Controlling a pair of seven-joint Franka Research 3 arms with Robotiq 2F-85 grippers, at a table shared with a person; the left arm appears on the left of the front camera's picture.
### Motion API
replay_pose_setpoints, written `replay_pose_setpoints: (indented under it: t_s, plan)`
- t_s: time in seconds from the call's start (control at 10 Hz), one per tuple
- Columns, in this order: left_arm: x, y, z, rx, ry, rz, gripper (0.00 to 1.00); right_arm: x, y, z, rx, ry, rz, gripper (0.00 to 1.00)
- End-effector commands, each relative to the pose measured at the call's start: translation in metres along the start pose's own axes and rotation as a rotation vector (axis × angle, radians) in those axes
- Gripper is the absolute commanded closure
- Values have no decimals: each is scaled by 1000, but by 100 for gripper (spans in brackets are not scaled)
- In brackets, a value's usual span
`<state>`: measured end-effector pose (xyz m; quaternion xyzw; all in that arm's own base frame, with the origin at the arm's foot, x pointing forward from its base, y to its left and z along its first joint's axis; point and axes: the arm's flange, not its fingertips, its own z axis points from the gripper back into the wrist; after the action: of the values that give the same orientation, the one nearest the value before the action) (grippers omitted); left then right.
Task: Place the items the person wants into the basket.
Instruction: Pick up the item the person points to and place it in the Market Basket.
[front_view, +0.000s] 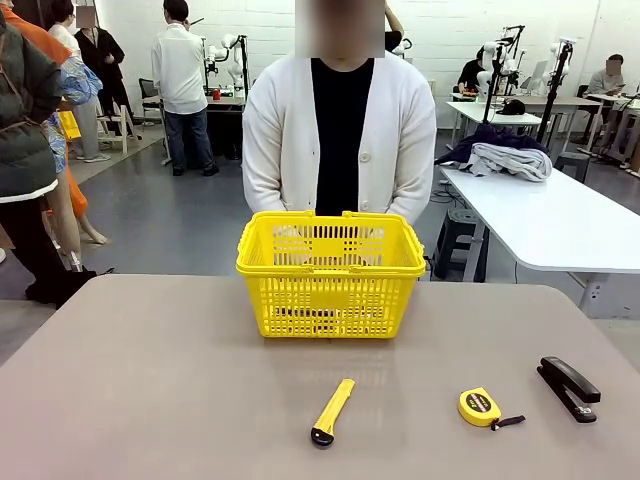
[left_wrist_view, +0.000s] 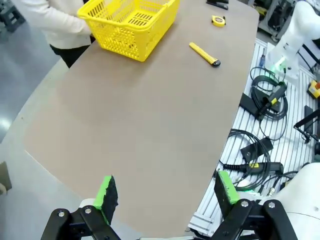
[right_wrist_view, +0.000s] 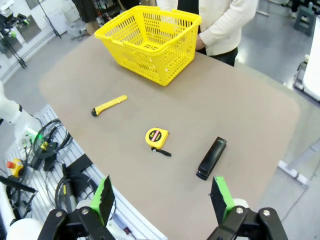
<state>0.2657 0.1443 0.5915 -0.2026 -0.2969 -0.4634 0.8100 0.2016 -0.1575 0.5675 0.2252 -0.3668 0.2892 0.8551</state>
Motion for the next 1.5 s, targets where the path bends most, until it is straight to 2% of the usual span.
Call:
replay_pose_setpoints:
  t_s: [0.0,0.6,1.4]
  plan:
    - [-1,9,-14,21,-63,1,0,1,-1,-2,14,-24,10,0]
    - [3,9,-28,43,-134,-64,0,1,-1,-2,14,-24,10,0]
    - [6,9,-22,21,-112,-54,0,1,-1,-2,14,-24,10,0]
